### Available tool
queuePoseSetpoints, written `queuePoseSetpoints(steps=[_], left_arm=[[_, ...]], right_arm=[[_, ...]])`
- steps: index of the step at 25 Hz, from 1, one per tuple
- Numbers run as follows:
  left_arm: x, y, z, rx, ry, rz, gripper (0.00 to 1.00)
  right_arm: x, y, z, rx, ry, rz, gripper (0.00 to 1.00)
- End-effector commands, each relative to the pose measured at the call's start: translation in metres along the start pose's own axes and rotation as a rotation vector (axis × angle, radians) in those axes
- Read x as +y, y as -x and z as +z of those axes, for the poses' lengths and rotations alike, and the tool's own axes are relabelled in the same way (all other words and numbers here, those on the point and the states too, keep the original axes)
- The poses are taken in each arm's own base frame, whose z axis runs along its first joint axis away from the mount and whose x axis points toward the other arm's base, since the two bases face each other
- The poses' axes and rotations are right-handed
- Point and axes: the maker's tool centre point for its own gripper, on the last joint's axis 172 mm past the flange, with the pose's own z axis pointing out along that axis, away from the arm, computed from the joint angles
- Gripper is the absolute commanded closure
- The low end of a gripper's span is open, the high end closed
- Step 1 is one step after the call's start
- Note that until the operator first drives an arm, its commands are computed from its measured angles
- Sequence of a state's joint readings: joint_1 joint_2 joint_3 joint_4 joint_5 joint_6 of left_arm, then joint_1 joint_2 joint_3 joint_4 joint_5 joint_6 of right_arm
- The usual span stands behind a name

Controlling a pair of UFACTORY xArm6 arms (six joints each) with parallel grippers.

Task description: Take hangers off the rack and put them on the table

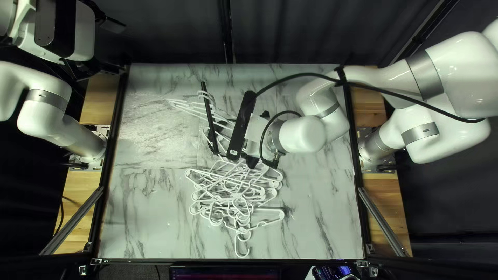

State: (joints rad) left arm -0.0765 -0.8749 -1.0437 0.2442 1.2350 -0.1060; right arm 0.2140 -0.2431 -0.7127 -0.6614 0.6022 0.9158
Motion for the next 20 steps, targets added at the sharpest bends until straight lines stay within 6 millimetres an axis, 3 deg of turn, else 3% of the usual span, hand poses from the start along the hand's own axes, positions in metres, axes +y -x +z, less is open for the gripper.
queuePoseSetpoints(steps=[1, 13, 15, 18, 19, 20], left_arm=[[0.0, 0.0, 0.0, 0.0, 0.0, 0.0, 0.0], [0.0, 0.0, 0.0, 0.0, 0.0, 0.0, 0.0], [0.0, 0.0, 0.0, 0.0, 0.0, 0.0, 0.0], [0.0, 0.0, 0.0, 0.0, 0.0, 0.0, 0.0], [0.0, 0.0, 0.0, 0.0, 0.0, 0.0, 0.0], [0.0, 0.0, 0.0, 0.0, 0.0, 0.0, 0.0]], right_arm=[[0.0061, -0.0012, -0.0018, 0.002, -0.001, -0.003, 0.0], [0.0083, 0.0008, 0.002, 0.004, -0.017, -0.009, 0.0], [0.009, 0.001, 0.0015, 0.004, -0.018, -0.01, 0.1], [0.0096, 0.0011, 0.0003, 0.006, -0.018, -0.012, 0.56], [0.01, 0.0011, 0.0003, 0.006, -0.018, -0.012, 0.86], [0.0109, 0.0012, 0.0003, 0.007, -0.018, -0.013, 0.93]])
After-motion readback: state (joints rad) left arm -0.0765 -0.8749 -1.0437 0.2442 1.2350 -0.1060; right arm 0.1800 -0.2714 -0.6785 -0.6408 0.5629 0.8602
